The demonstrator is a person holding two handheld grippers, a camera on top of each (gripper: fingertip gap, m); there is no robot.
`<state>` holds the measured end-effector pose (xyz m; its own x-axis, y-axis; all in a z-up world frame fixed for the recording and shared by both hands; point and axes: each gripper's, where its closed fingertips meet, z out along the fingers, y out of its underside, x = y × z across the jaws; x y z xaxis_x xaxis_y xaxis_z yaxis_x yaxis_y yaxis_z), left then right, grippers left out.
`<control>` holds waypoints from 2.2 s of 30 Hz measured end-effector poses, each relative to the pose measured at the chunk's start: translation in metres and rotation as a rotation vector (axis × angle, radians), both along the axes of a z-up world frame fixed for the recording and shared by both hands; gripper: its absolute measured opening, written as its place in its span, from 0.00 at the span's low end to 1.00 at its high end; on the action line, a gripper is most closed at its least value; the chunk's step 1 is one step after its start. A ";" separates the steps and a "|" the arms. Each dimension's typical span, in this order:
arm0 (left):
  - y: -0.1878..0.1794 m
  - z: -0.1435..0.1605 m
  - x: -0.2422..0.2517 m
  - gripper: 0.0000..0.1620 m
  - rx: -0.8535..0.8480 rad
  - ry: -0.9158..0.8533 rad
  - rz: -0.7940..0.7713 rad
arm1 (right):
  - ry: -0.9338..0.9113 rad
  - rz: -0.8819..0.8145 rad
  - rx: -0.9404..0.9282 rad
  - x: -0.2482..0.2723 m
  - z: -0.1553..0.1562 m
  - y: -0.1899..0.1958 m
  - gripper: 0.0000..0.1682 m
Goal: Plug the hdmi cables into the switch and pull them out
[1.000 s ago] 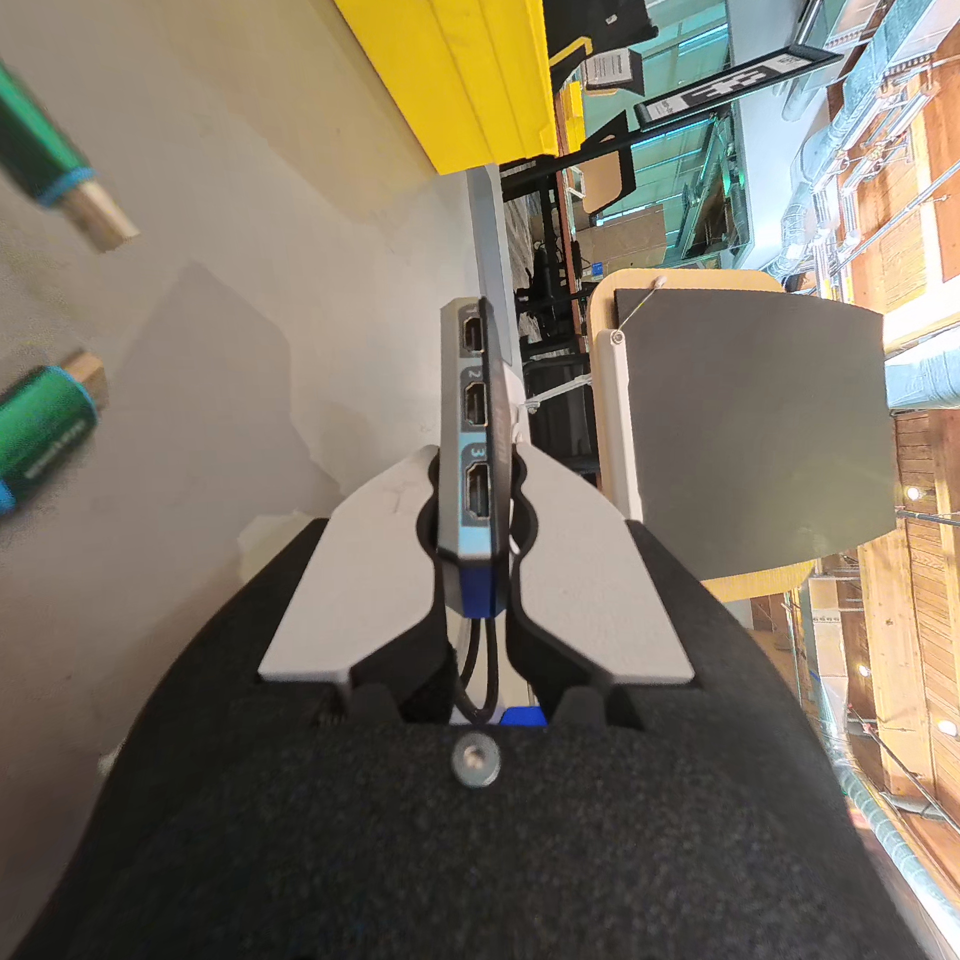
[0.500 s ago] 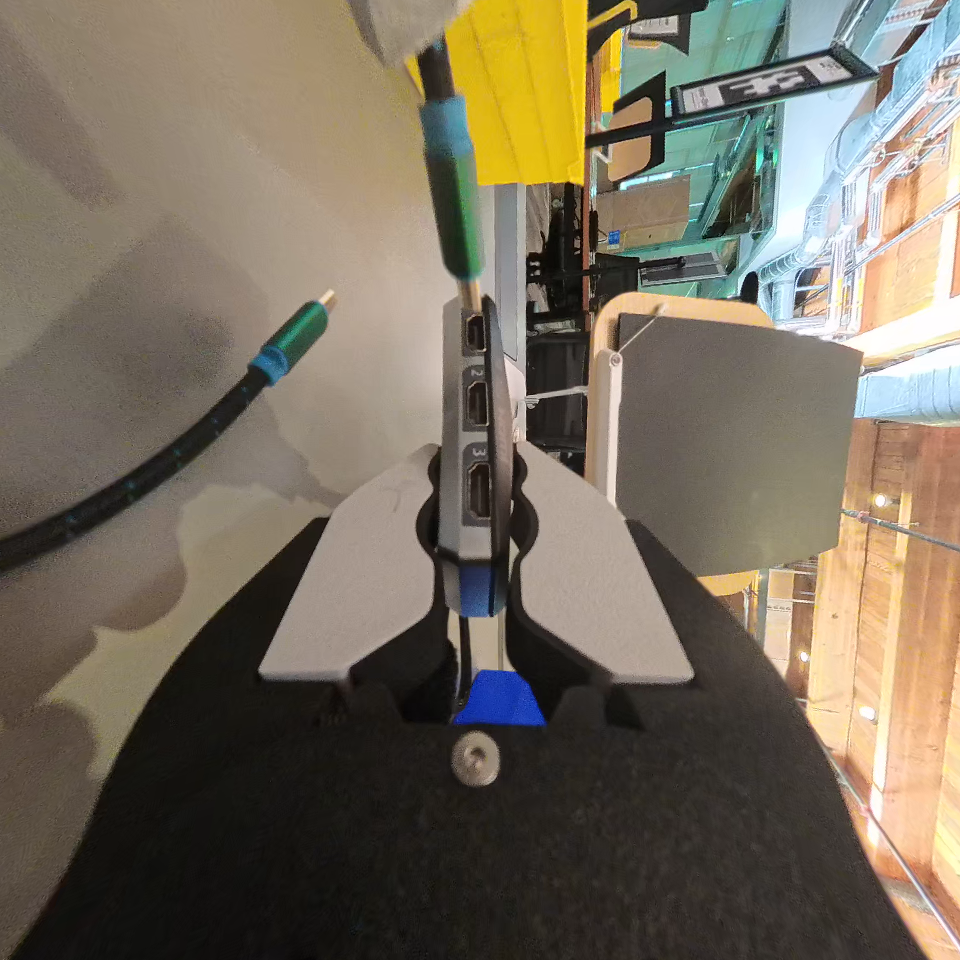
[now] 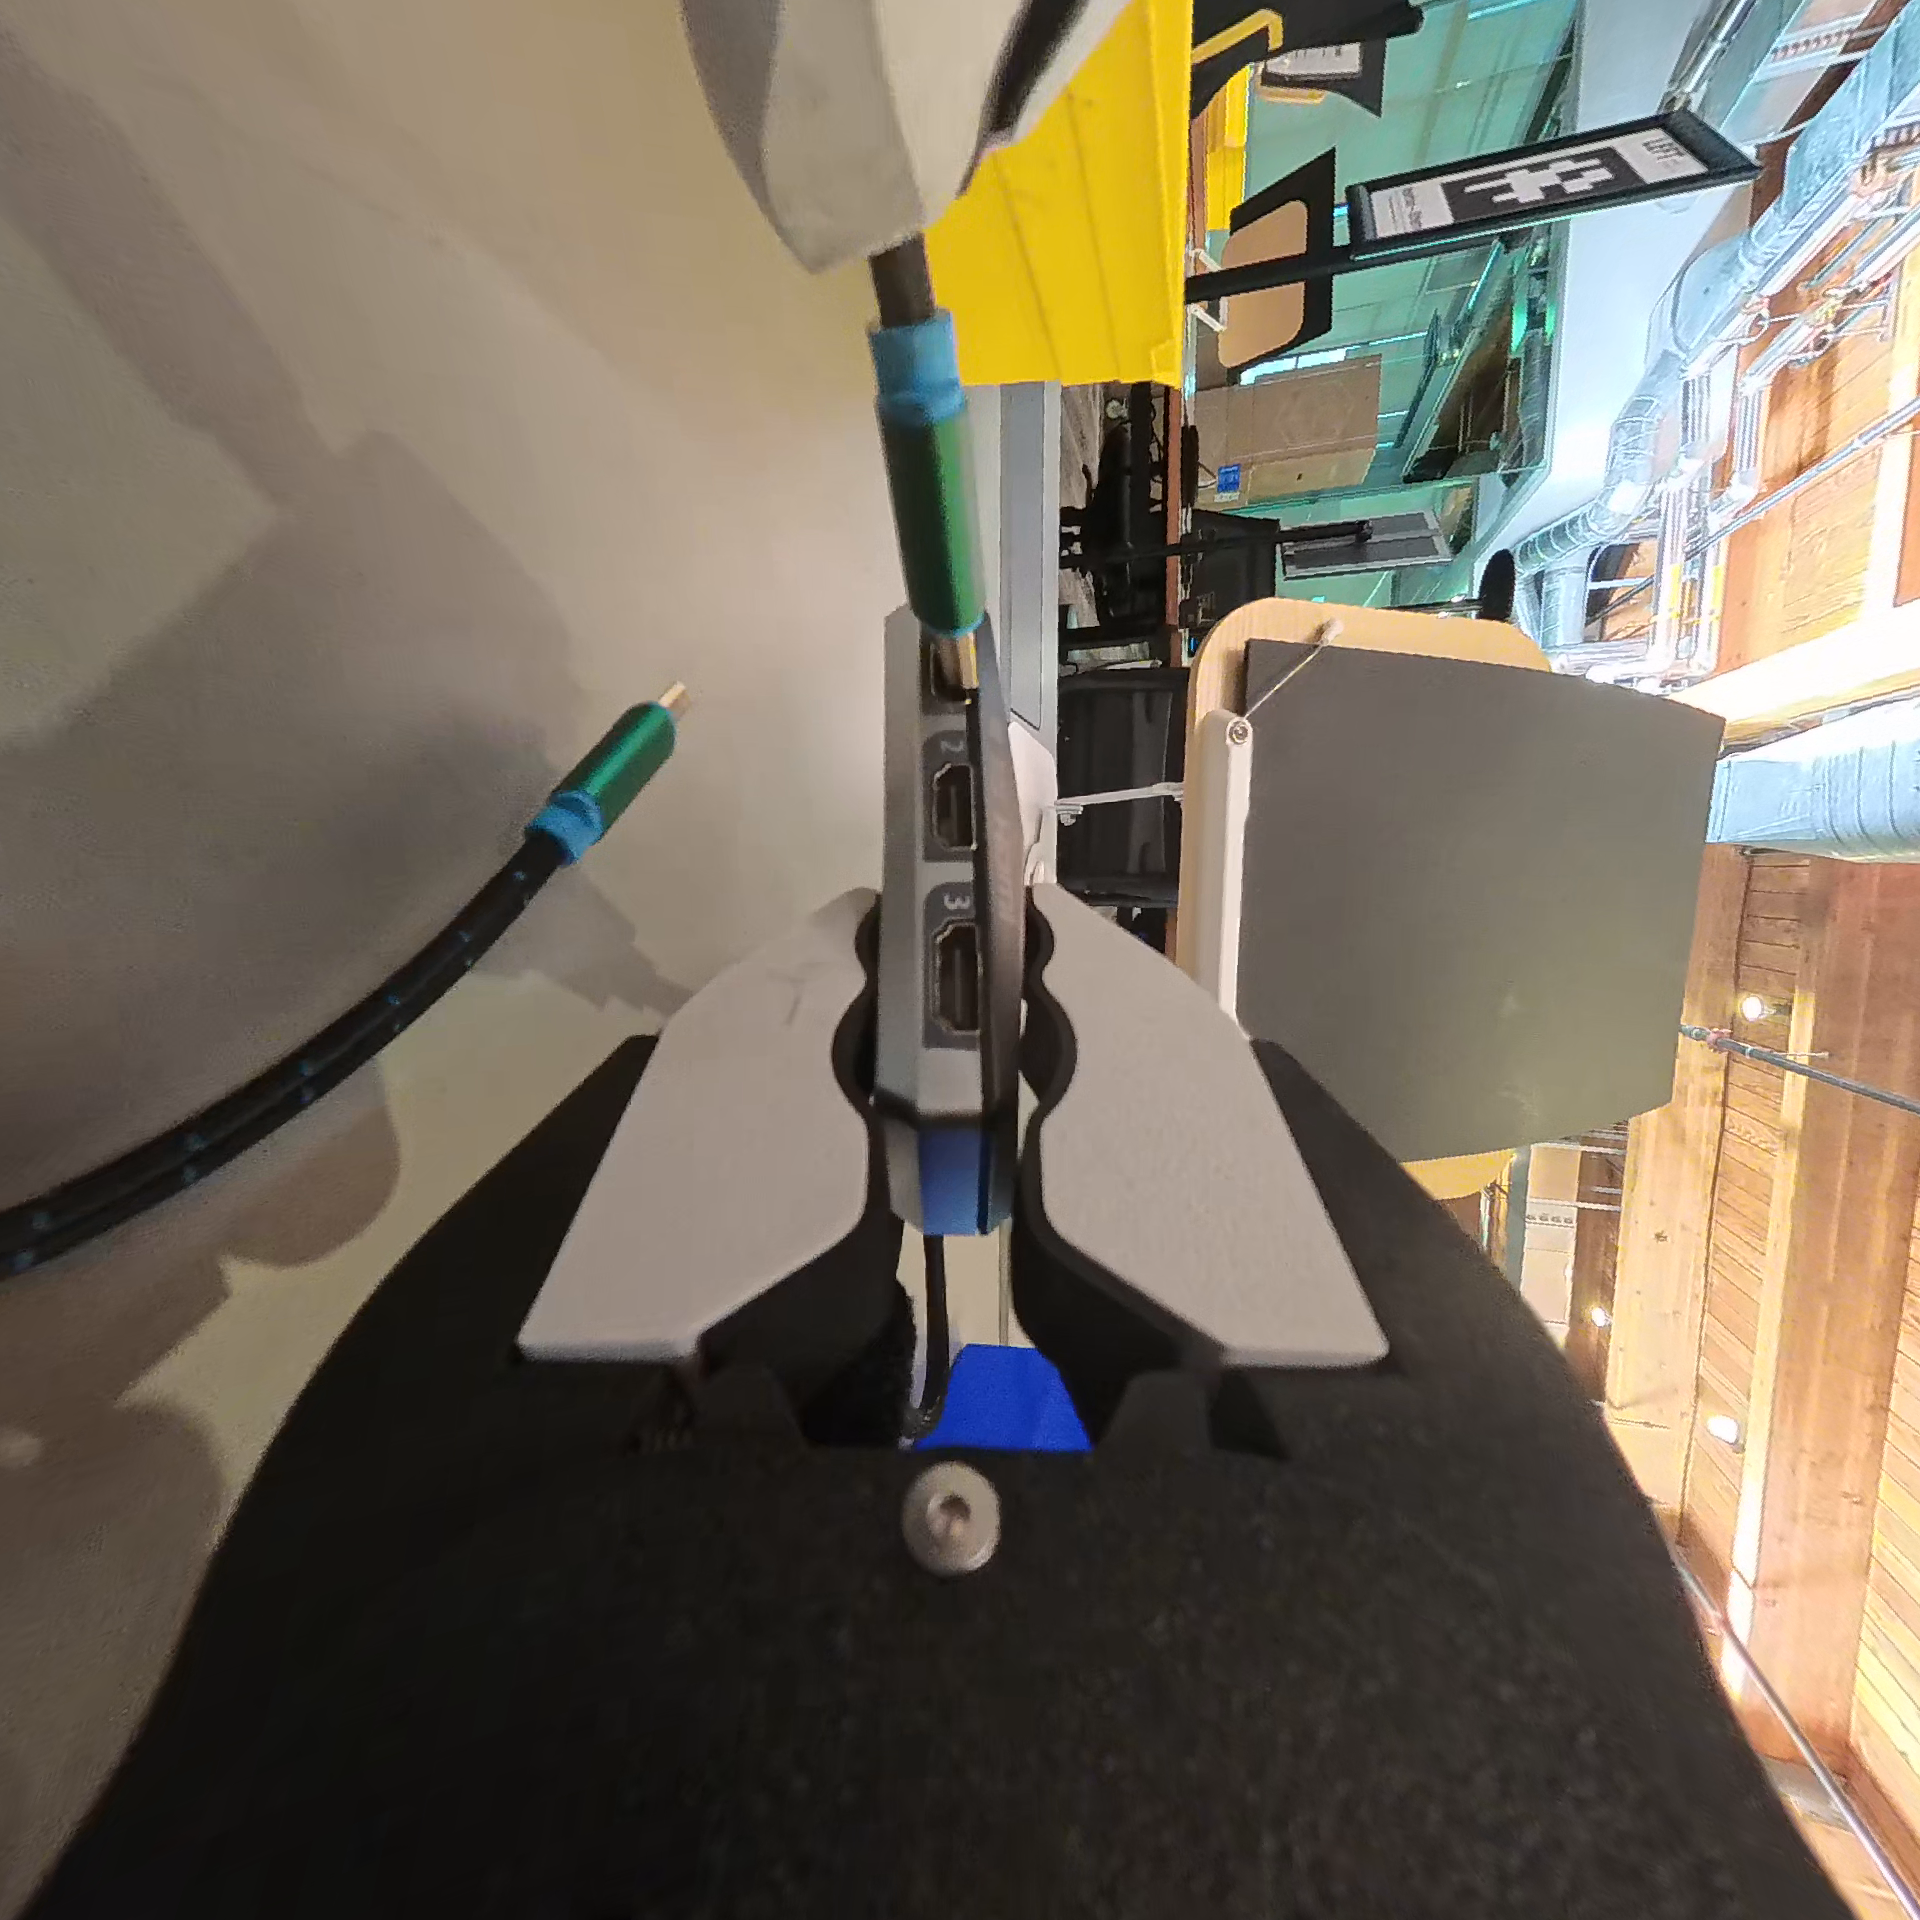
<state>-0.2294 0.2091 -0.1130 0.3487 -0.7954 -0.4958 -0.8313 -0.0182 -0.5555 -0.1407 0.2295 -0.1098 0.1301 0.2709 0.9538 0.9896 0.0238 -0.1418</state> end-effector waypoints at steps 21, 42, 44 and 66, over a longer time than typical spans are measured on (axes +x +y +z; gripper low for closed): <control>0.004 -0.003 -0.007 0.04 0.136 0.136 0.011 | -0.002 0.094 0.054 -0.010 0.002 -0.003 0.13; 0.010 0.000 -0.013 0.04 0.400 0.372 0.030 | -0.015 0.107 0.031 -0.015 -0.004 -0.006 0.13; 0.010 0.001 -0.014 0.04 0.411 0.380 0.036 | -0.013 0.121 0.048 -0.016 -0.003 -0.007 0.13; 0.001 -0.001 0.003 0.04 -0.034 -0.217 0.021 | 0.014 0.227 0.120 -0.019 0.002 -0.006 0.13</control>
